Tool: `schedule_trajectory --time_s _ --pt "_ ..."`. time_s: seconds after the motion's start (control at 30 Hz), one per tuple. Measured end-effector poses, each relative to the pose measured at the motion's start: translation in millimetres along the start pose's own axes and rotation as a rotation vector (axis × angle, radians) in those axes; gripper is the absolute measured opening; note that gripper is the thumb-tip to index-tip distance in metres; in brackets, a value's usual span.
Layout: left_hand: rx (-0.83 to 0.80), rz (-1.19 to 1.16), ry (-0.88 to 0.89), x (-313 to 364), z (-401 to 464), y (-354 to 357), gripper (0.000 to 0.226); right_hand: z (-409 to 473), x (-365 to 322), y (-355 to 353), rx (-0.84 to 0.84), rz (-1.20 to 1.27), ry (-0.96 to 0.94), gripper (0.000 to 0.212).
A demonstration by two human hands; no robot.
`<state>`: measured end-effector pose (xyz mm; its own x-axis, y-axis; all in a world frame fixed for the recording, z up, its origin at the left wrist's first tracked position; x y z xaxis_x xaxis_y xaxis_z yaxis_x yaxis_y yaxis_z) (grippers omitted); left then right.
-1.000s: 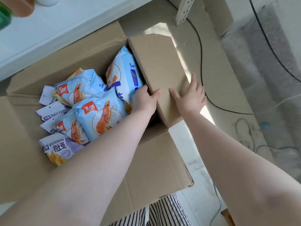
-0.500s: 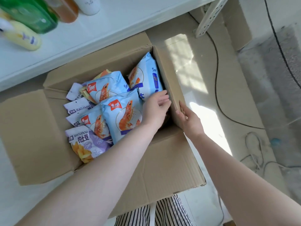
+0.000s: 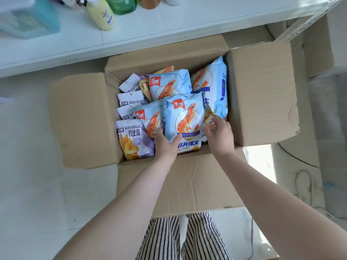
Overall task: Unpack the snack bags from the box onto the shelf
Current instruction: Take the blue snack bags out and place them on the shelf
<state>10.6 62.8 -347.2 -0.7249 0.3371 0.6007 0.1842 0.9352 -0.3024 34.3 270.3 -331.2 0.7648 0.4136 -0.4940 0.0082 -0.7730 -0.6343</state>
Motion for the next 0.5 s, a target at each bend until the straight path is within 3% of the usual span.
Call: schedule_trajectory --time_s 0.1,0.23,0.4,0.5 --pt "-0.051 -0.052 0.001 1 6 4 0.067 4 13 38 -0.167 0.12 0.182 0.069" --pt "-0.117 -0.059 0.084 18 6 9 0.092 -5 1 57 -0.266 0.334 0.202 0.047" --pt "-0.087 -0.178 0.189 39 4 -15 0.047 -18 -31 51 -0.385 0.569 0.105 0.024" --pt "-0.106 -0.218 0.182 38 1 -27 0.045 -22 -48 48 -0.435 0.619 0.02 0.032"
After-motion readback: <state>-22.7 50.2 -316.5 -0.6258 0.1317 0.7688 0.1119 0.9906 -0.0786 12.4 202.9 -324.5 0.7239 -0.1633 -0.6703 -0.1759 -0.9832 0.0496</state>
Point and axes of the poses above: each hand's wrist, its own z-axis towards the middle knuckle, its own y-axis out of the palm, x = y × z, the point moved 9 cm from there along z, towards the middle knuckle, and after that the axes turned 6 degrees about -z, right-handed, at the moved point
